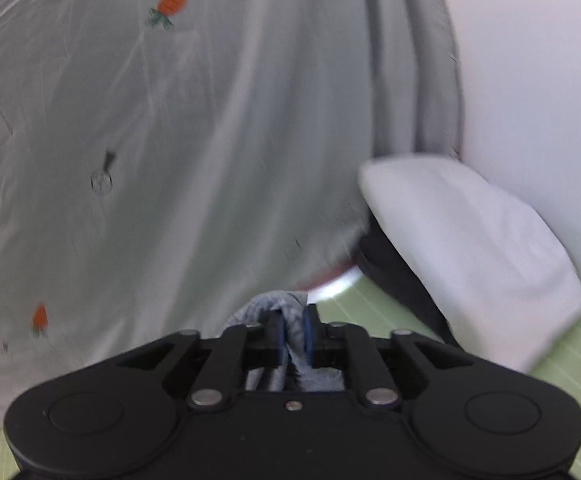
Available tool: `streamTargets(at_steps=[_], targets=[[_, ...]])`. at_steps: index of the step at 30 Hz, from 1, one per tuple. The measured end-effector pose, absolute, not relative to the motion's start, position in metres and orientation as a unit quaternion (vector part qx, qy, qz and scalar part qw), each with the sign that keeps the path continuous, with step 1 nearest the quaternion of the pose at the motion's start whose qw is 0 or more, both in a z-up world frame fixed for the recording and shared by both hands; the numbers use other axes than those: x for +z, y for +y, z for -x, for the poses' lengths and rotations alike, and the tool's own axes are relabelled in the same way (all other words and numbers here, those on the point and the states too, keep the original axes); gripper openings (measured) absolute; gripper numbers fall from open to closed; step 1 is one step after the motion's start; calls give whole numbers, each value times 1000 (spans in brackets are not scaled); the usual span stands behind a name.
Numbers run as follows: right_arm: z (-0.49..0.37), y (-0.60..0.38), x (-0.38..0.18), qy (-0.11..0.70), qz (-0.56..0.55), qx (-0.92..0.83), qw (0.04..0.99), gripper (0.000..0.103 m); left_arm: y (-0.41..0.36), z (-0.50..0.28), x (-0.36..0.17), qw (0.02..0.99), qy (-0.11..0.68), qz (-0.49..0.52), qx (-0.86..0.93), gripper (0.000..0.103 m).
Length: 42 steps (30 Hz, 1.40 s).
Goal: Fold clothes
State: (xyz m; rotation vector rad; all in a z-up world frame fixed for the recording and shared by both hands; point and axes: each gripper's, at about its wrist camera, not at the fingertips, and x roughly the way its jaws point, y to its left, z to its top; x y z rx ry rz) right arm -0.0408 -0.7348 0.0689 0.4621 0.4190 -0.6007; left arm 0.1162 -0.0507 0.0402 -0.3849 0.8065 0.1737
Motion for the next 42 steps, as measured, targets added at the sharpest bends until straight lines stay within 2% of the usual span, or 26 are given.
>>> streamTargets(at_steps=[1, 2, 3, 4, 10, 15, 19, 21, 22, 24, 26, 27, 34, 40, 42], targets=[[30, -736, 70, 206, -222, -299, 905, 42, -58, -124, 43, 902, 384, 179, 80, 29], [27, -732, 67, 205, -224, -304, 903, 49, -65, -133, 47, 906, 378, 173, 76, 39], [25, -728, 63, 205, -226, -310, 901, 50, -72, -141, 50, 910, 372, 167, 73, 61], [27, -722, 54, 216, -225, -305, 899, 51, -80, -141, 45, 910, 380, 155, 65, 73], [52, -688, -29, 331, -263, -300, 855, 53, -108, -124, -13, 864, 489, 111, 48, 75], [48, -669, -63, 353, -300, -276, 842, 59, -123, -105, -37, 845, 527, 89, 29, 80], [27, -658, -76, 345, -324, -257, 842, 74, -125, -101, -44, 841, 534, 81, 31, 83], [13, -656, -85, 351, -327, -255, 840, 74, -123, -100, -44, 840, 535, 86, 33, 86], [7, -655, -89, 355, -328, -255, 837, 72, -122, -99, -44, 839, 536, 88, 34, 87], [1, -652, -94, 366, -318, -251, 838, 53, -119, -97, -44, 838, 537, 93, 36, 88], [-1, -649, -99, 378, -302, -250, 839, 6, -117, -95, -45, 836, 539, 97, 37, 91], [1, -647, -100, 384, -291, -250, 840, 2, -116, -94, -45, 835, 539, 99, 38, 91], [75, -639, -92, 393, -241, -290, 838, 1, -107, -81, -44, 833, 541, 106, 41, 92], [161, -625, -98, 443, -207, -350, 799, 1, -98, -62, -49, 829, 547, 115, 32, 96], [177, -618, -99, 452, -190, -352, 797, 5, -98, -57, -53, 824, 553, 119, 27, 96]])
